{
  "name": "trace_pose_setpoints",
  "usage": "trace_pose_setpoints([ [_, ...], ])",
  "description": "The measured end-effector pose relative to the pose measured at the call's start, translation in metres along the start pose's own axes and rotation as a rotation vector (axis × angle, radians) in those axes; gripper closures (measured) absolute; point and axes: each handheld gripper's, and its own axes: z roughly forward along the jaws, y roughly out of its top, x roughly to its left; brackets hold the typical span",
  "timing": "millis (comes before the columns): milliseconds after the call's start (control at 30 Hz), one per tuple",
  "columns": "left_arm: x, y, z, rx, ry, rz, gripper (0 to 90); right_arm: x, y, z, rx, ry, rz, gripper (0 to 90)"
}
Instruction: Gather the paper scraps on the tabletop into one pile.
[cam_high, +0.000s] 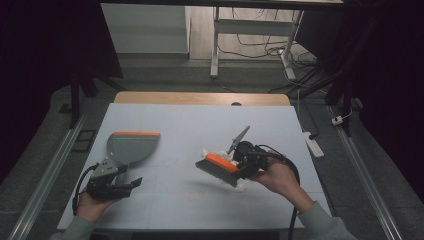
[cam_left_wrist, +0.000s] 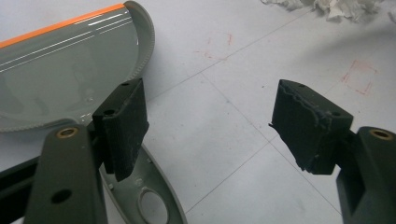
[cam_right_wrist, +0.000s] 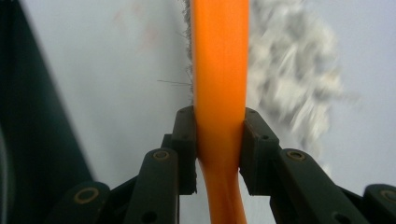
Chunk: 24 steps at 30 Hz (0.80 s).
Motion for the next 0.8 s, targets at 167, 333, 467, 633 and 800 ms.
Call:
trace_pose_setpoints([
  [167, -0.001, 0.001, 0.002, 0.004, -0.002, 0.004, 28.0, 0.006, -0.022, 0.01, 0.117, 0.023, -0.079, 70.1],
  [333, -0.001, 0.002, 0.004, 0.01, -0.002, 0.003, 27.9, 0.007, -0.021, 0.026, 0.163, -0.005, -0.126, 70.1],
  [467, -0.001, 0.001, 0.003, 0.01, -0.002, 0.003, 27.9, -0.003, -0.008, 0.033, 0.161, -0.049, -0.131, 70.1],
  [633, 0.0, 0.0, 0.002, 0.006, -0.002, -0.002, 27.9, -0.01, -0.006, 0.028, 0.098, -0.073, -0.109, 70.1],
  [800, -0.001, 0.001, 0.002, 0.006, -0.004, 0.001, 27.9, -0.011, -0.018, 0.0, 0.002, -0.11, -0.002, 70.0],
])
